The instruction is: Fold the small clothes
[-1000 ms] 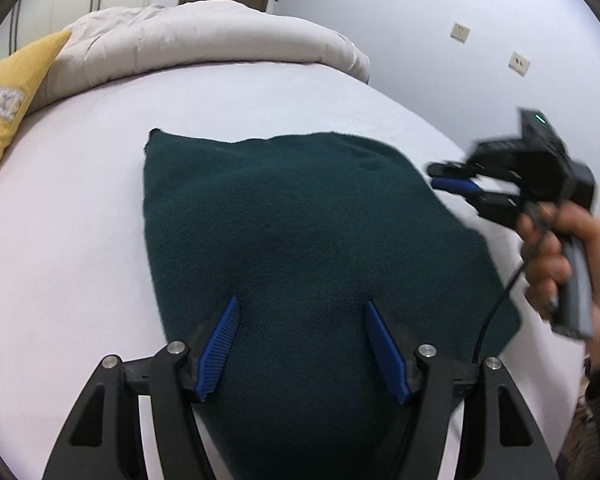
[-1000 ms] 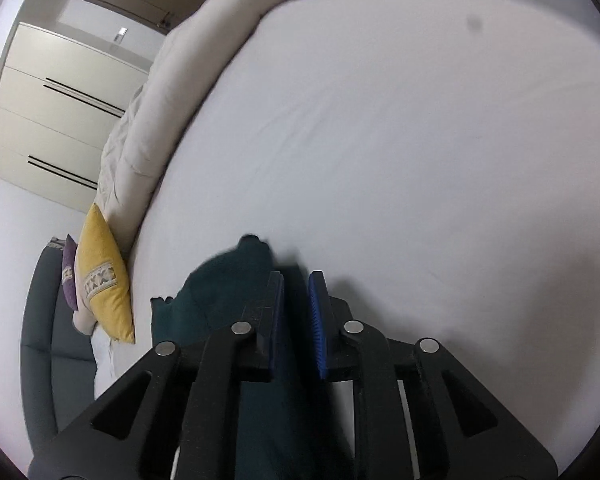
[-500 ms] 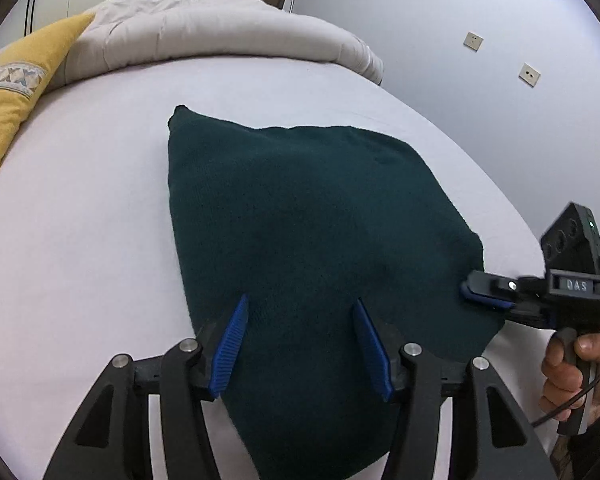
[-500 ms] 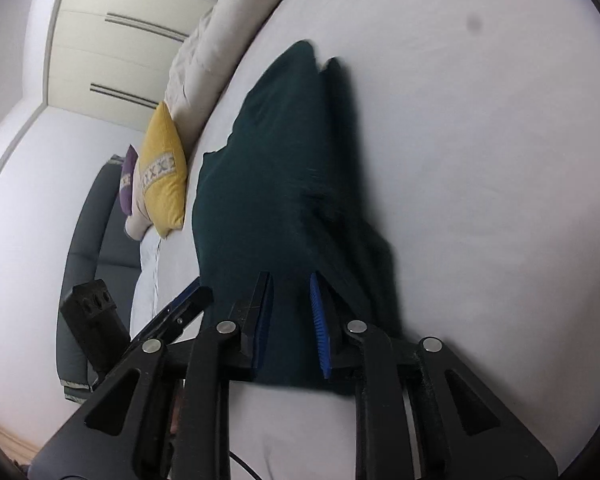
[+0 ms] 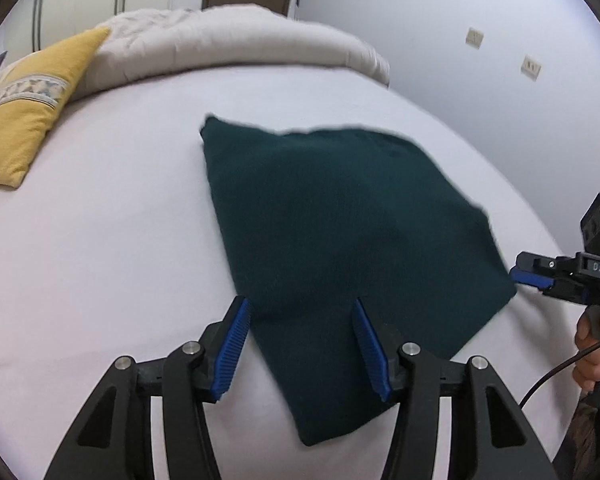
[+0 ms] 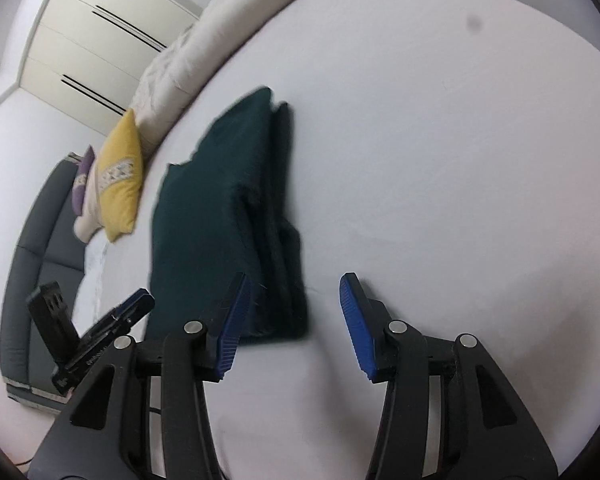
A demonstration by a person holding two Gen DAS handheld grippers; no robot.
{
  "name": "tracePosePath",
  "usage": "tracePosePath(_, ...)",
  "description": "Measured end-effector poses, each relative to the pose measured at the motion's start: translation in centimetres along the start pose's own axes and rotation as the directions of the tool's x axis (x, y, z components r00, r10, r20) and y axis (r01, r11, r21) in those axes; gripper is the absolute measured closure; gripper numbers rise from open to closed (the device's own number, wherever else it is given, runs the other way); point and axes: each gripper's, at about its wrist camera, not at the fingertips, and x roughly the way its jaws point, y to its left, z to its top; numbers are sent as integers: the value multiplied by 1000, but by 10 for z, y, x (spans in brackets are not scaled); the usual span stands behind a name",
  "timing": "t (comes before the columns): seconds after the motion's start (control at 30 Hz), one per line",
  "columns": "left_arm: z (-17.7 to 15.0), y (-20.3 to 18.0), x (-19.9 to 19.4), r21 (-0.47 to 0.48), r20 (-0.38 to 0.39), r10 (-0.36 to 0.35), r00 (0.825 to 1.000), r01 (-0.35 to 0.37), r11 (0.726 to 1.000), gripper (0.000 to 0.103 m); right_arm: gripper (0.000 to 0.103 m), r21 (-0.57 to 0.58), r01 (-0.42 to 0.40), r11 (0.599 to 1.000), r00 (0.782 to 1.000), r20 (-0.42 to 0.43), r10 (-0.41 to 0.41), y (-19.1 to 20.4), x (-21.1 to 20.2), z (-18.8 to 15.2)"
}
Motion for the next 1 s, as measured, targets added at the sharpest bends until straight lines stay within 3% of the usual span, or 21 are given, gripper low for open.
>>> tracePosePath(0.17, 15, 0, 6, -32, 1, -23, 1000, 23, 999, 47, 56, -12, -89, 996, 996, -25, 89, 11, 16, 27)
tracePosePath(0.2, 14, 2, 10, -49, -6, -28, 1000, 28, 998, 47, 56, 0, -76, 997, 996, -42, 76, 11, 27, 34)
tracePosePath(0.27, 11, 5, 18, -70, -27, -34, 999, 32, 997, 47, 68, -1, -43, 999, 998, -52, 43, 14, 35, 40)
tracePosePath(0.3, 8, 7, 21, -75, -29, -28, 999, 26, 997, 47, 82, -14, -33, 999, 997, -66, 32, 16, 40, 41)
tracePosePath(0.4, 4, 10, 22, -81, -34, -27, 999, 24, 996, 47, 89, -58, 19, 998, 997, -70, -23, 20, 46, 40)
tracePosePath(0.57, 5, 17, 26, -102, -47, -42, 998, 37, 994, 47, 94, 96, -56, 994, 996, -60, 62, -20, 45, 26)
tracePosePath(0.67, 4, 19, 27, -105, -48, -44, 998, 39, 994, 47, 94, 80, -73, 994, 995, -57, 78, -25, 50, 19)
tracePosePath(0.8, 12, 28, 22, -144, -3, -40, 999, 39, 989, 45, 76, 62, -61, 996, 998, -27, 63, -16, 34, 34)
tracePosePath(0.87, 22, 33, 20, -164, 20, -39, 999, 42, 986, 35, 45, 62, -54, 997, 998, 28, 52, -15, 21, 43)
tracePosePath(0.9, 27, 34, 21, -171, 30, -41, 999, 46, 984, 35, 26, 63, -39, 997, 998, 44, 36, -15, 19, 46)
tracePosePath(1.0, 40, 28, 16, -148, 75, -69, 995, 79, 986, 35, 26, 48, -40, 998, 999, 17, 39, -10, 26, 56)
